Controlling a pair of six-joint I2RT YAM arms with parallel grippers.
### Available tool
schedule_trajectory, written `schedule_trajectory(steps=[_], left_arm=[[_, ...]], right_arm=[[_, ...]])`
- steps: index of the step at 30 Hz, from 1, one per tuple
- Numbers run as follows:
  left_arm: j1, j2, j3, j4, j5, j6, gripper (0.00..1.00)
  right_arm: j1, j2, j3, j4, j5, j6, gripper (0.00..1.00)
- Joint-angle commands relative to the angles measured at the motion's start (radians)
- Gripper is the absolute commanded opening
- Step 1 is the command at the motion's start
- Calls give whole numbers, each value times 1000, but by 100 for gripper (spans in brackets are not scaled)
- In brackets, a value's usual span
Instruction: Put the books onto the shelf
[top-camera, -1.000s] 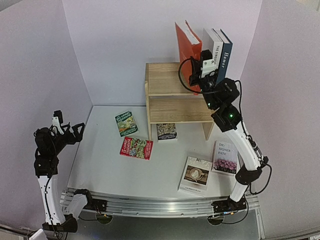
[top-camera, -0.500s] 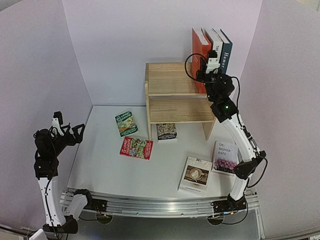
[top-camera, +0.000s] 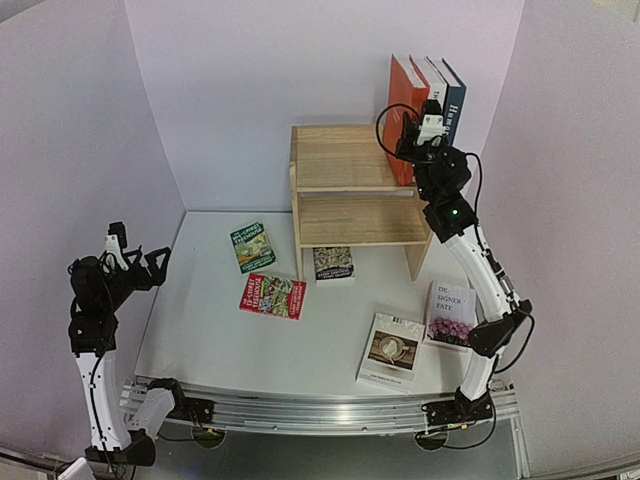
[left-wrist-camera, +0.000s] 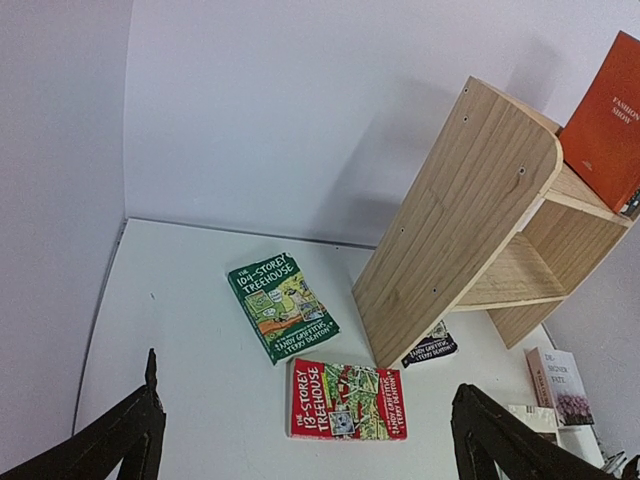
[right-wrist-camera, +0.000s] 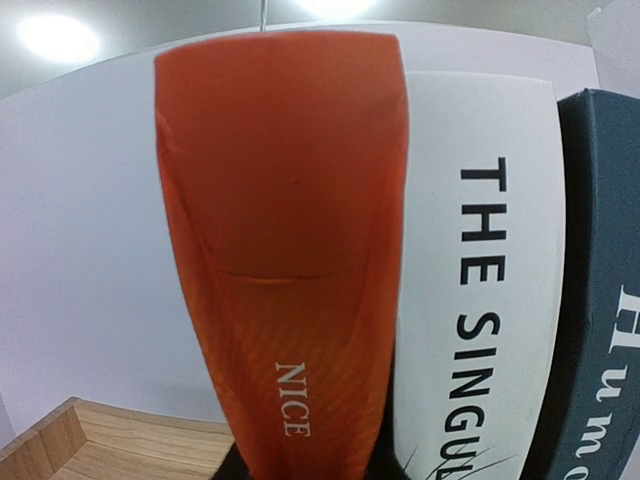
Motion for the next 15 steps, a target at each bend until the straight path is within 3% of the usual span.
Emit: schedule_trajectory(steps=[1, 4, 15], left_arm=[[4, 5, -8, 44, 22, 9, 100], [4, 5, -11, 45, 30, 6, 100], [4, 16, -16, 46, 75, 5, 100]], right_arm=[[-12, 1, -18, 56, 20, -17, 45], [-13, -21, -48, 72, 15, -15, 51], [-11, -94, -144, 121, -13, 18, 51]])
